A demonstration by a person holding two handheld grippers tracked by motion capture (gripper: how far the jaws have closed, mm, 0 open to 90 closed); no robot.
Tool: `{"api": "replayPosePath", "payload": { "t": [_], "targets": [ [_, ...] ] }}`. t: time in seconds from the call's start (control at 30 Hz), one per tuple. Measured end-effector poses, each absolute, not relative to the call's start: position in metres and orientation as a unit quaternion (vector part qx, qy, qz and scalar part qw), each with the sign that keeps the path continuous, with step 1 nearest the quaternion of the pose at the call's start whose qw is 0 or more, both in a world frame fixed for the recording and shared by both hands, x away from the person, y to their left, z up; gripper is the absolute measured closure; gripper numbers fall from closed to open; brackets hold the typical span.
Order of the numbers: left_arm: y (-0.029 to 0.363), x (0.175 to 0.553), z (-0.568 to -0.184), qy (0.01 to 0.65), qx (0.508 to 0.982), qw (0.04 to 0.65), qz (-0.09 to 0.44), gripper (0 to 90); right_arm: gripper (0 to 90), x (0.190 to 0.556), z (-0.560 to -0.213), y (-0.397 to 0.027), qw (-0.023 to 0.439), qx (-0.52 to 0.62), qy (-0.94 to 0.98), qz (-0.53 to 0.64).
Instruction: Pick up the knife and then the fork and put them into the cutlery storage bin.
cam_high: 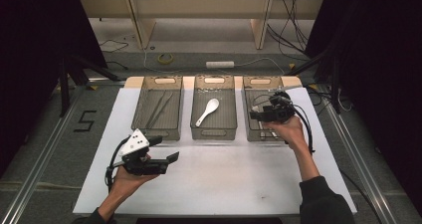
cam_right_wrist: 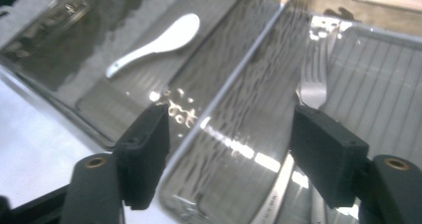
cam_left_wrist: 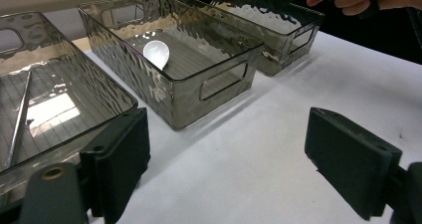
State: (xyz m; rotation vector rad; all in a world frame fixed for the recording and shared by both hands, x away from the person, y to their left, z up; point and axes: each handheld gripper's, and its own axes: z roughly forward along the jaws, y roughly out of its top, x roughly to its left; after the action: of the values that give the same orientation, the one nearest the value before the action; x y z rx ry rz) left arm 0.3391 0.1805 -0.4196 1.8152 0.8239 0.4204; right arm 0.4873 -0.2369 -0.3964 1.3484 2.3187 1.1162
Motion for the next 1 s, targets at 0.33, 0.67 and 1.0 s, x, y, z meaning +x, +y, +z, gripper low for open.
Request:
{"api": "replayPosePath", "payload": {
  "t": [0.33, 0.67, 1.0],
  "targets": [
    [0.180, 0.339, -0.420, 0.345, 0.759, 0.524, 0.175, 17.3, 27.9, 0.444, -0.387, -0.221, 0.149, 0.422, 0.785, 0.428],
    [0.180, 0.339, -0.419, 0.344, 0.759, 0.525, 0.175, 17.3, 24.9, 0.416, -0.388, -0.215, 0.152, 0.396, 0.781, 0.459],
    [0.181, 0.338, -0.419, 0.344, 0.759, 0.525, 0.174, 17.3, 25.1, 0.389, -0.392, -0.218, 0.146, 0.384, 0.771, 0.487]
  ]
}}
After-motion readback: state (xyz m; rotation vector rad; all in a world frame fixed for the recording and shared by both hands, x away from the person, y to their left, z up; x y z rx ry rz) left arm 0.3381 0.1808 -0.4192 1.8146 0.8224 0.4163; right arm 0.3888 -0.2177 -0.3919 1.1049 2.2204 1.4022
